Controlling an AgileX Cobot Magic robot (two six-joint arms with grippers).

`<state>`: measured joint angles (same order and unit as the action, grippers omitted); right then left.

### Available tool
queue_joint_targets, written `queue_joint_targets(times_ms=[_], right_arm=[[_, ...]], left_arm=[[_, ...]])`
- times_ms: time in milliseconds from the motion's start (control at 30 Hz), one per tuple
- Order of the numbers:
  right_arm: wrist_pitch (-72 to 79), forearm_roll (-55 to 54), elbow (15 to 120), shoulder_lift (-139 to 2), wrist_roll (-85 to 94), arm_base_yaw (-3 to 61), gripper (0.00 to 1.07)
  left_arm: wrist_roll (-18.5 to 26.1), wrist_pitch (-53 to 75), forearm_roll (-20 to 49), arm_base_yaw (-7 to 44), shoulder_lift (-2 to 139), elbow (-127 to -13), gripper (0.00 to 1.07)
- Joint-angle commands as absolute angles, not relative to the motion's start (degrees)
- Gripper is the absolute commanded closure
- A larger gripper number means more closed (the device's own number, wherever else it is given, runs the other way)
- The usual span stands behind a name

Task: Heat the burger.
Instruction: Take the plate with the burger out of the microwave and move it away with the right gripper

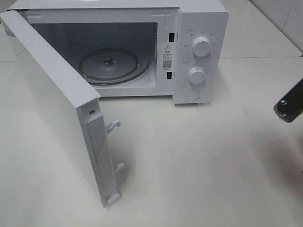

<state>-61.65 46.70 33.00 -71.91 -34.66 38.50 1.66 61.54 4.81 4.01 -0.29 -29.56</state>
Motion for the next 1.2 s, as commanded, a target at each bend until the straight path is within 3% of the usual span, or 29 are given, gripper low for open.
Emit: queue_joint_targets(times_ms=[33,833,1200], right_arm=[[-65.7,51.1,34.2,-74.6,-38.3,38.6,1.07],[-60.2,51.9,35.6,-97.2,-58.3,38.4,1.06],[-55.2,50.5,35.6,-101.2,-61.1,38.4,0.98]], left_arm=[[1.9,61.3,4.9,3.8,-0.5,-29.6,0.09],[1.9,61.3,4.9,3.8,-0.5,-29.6,0.09],[1.9,61.3,4.9,3.8,-0.5,-29.6,0.09]])
